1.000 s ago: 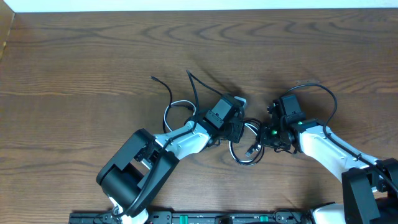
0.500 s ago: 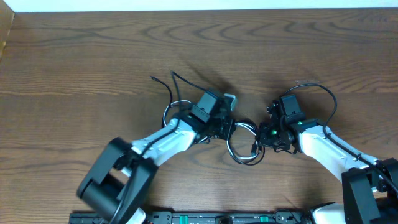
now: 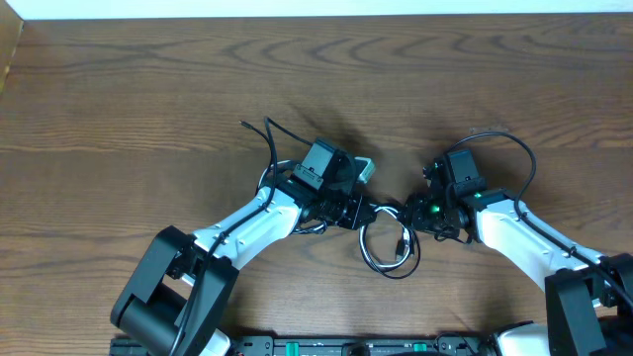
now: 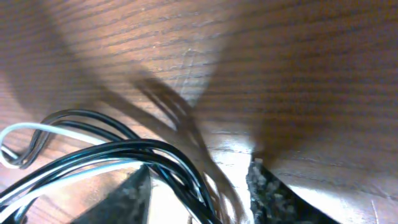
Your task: Untangle cables
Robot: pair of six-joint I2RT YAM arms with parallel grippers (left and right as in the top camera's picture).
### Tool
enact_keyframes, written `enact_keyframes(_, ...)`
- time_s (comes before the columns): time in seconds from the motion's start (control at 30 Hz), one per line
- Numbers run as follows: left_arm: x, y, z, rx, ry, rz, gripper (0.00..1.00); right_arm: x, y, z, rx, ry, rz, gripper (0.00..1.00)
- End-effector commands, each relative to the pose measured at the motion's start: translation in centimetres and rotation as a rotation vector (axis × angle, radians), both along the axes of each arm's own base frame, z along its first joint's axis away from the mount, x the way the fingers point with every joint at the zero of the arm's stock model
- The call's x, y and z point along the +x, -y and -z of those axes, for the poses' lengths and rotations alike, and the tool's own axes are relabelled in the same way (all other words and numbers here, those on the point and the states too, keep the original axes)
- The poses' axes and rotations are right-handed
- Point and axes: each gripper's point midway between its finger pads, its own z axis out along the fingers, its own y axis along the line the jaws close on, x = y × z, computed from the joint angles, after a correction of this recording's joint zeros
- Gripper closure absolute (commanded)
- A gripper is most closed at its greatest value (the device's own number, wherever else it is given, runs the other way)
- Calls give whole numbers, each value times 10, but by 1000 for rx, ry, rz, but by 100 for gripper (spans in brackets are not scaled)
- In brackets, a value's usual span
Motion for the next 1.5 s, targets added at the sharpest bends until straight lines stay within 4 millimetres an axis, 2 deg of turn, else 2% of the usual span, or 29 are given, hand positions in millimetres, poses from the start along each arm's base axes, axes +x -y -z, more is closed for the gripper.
enact_keyframes(0.0, -8, 4, -9, -55, -13, 45, 92, -11, 15, 17, -83, -44, 22, 44)
enact_keyframes(0.23, -13, 6, -44, -215, -21, 109, 92, -10, 15, 17, -81, -39, 22, 47)
enact_keyframes(0.43, -29, 12, -97, -453, -37, 231, 92, -7, 15, 16, -82, -28, 24, 49)
enact_keyframes(0.57, -34, 12, -108, -497, -37, 261, 93, -6, 17, 17, -99, -21, 29, 51)
enact_keyframes(0.9, -12, 3, -93, -407, 31, 178, 92, -6, 18, 17, -99, -24, 28, 51)
enact_keyframes(1.0, 2, -10, -67, -256, 44, 77, 92, -6, 18, 17, -99, -24, 28, 51)
enact_keyframes(1.13, 15, -39, -28, 5, 56, -53, 92, -6, 18, 17, -99, -23, 29, 51)
enact_keyframes(1.23, 14, -42, -24, 33, 60, -57, 92, -6, 17, 17, -98, -23, 29, 51)
enact_keyframes(1.47, 16, -30, -24, 14, 121, -4, 92, -7, 17, 17, -95, -25, 27, 52)
